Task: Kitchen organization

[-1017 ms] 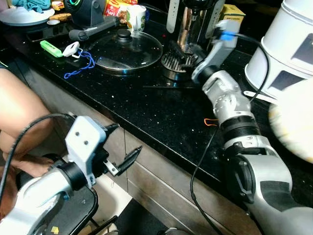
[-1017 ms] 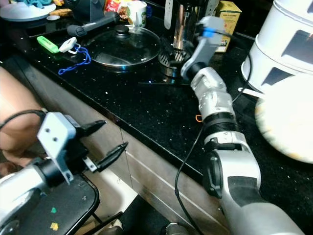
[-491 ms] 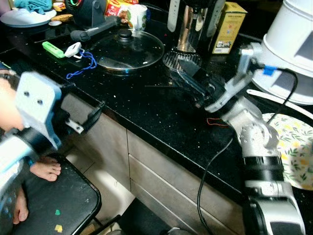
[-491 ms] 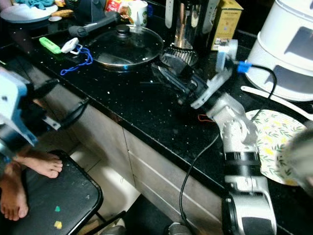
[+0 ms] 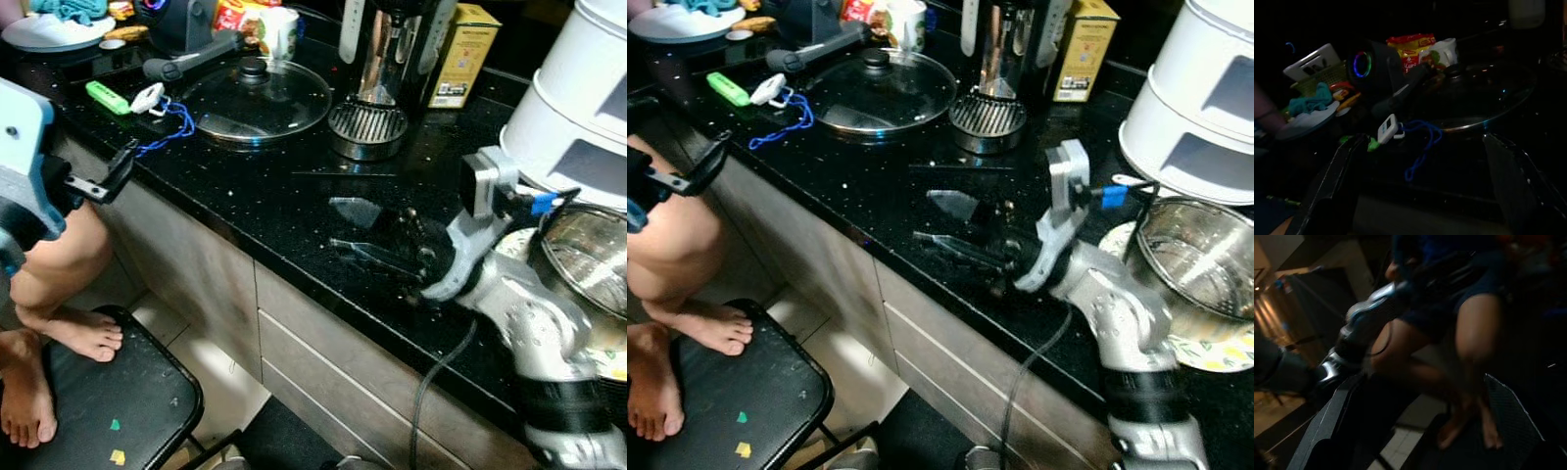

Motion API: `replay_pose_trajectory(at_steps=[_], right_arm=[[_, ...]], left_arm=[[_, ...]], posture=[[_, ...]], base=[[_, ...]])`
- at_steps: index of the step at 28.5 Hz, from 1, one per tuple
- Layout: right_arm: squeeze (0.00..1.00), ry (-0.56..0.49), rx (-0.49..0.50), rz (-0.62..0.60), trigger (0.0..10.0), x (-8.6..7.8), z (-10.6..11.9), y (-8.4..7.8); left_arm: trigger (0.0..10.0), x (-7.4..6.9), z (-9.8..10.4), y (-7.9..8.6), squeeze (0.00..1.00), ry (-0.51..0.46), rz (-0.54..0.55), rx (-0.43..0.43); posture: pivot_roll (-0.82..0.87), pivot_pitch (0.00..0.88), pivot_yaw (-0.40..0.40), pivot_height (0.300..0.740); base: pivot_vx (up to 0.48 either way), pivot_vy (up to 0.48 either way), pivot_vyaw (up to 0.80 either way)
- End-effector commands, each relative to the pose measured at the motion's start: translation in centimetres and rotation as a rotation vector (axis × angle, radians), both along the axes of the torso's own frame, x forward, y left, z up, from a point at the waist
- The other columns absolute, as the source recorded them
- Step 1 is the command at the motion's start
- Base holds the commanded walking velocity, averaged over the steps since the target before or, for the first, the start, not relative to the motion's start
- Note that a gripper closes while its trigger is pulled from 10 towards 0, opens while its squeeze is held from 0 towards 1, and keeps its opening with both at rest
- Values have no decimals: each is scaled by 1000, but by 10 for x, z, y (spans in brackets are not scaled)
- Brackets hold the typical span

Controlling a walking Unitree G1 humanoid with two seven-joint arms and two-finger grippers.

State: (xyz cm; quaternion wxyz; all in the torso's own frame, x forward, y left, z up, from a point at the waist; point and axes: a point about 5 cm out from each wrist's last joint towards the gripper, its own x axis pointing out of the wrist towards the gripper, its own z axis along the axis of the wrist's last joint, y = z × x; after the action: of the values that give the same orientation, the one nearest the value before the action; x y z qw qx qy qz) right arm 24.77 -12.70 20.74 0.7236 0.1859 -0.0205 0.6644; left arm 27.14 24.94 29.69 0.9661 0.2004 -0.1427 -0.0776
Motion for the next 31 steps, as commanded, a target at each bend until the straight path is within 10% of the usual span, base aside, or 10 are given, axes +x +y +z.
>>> replay_pose_trajectory(at_steps=[1, 14, 31], right_arm=[[0, 34, -17, 19, 10000, -10, -6, 5], [0, 66, -43, -80, 10000, -21, -6, -3], [0, 59, -6, -227, 10000, -19, 7, -4]], left_arm=[[10000, 7, -1, -6, 0, -2, -37, 7], [10000, 33, -1, -46, 0, -32, -250, -14], [10000, 66, -10, -39, 0, 33, -426, -42]], posture=[[49, 82, -45, 740], [17, 90, -36, 740], [-29, 119, -31, 740]], base=[[0, 0, 0], [0, 0, 0], [0, 0, 0]])
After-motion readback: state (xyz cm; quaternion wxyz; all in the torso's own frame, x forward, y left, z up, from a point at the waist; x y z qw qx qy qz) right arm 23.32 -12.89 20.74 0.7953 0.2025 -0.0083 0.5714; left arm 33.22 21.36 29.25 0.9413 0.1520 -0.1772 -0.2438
